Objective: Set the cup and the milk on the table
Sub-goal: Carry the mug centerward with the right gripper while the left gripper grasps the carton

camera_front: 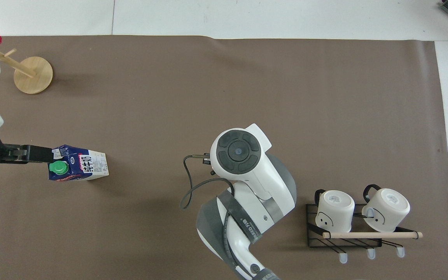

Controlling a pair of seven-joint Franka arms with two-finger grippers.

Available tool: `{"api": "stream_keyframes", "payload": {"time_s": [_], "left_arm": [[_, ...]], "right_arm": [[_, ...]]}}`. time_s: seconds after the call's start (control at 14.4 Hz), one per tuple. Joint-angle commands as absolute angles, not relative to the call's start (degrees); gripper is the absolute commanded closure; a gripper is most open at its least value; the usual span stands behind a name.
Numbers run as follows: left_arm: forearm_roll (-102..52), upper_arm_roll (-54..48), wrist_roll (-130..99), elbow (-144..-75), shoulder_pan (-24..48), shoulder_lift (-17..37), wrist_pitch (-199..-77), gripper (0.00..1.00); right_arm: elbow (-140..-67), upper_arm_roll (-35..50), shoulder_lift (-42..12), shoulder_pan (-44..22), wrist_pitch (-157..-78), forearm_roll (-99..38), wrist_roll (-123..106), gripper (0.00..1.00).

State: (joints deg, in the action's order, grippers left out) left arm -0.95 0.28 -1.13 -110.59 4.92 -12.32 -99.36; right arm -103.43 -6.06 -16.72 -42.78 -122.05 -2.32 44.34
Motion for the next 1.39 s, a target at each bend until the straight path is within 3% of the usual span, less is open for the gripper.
{"api": "stream_keyframes", "payload": {"time_s": [0.0,0.42,0.49,0.56,0.76,1.04,1.32], "left_arm": [[-1.4,0.5,-0.5,-117.1,4.7,-15.3,-104.1,0.0],[-1.4,0.5,-0.6,-124.4,4.0,-17.7,-112.4,0.0],[-1.4,0.5,-0.6,-125.0,4.0,-17.8,-113.4,0.0],[-1.4,0.4,-0.7,-125.6,4.0,-17.8,-114.2,0.0],[-1.4,0.5,-0.7,-127.7,4.0,-17.9,-116.1,0.0],[-1.4,0.4,-1.5,-128.8,4.1,-18.2,-117.7,0.0],[-1.4,0.4,-1.7,-129.6,4.7,-17.6,-120.2,0.0]], "right_arm": [[-103.9,-6.2,-18.1,-43.2,-124.6,-2.4,44.7,1.0],[-105.9,-6.2,-19.0,-44.6,-127.2,-2.5,41.7,1.0],[-106.5,-6.2,-18.8,-44.6,-128.0,-2.7,41.5,0.93],[-106.7,-6.2,-18.7,-44.6,-128.0,-2.7,41.4,0.84],[-106.6,-6.2,-18.7,-44.7,-127.9,-3.2,41.6,0.02],[-105.2,-6.2,-17.4,-44.9,-126.8,-2.5,42.0,0.0],[-104.5,-6.3,-11.2,-41.2,-122.9,-2.9,40.6,0.0]]}}
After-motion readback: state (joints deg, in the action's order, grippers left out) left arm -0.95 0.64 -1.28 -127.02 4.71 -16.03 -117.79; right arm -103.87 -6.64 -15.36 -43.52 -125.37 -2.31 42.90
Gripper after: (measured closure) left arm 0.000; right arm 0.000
